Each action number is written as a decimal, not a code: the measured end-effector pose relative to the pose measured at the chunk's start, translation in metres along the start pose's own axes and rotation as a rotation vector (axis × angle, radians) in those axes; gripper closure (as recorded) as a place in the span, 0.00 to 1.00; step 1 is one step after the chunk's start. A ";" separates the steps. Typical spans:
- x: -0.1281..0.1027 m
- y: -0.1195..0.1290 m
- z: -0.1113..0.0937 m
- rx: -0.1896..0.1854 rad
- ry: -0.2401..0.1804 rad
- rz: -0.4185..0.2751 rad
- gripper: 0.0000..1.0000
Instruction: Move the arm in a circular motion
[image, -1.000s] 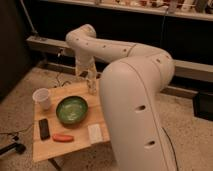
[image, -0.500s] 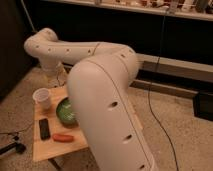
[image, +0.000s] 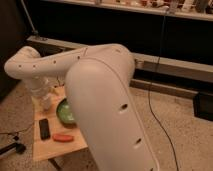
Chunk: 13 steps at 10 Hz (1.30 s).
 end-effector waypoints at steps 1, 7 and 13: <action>0.036 -0.002 0.007 -0.015 0.050 -0.013 0.35; 0.171 -0.087 0.050 0.005 0.260 0.225 0.35; 0.118 -0.258 0.016 0.190 0.083 0.696 0.35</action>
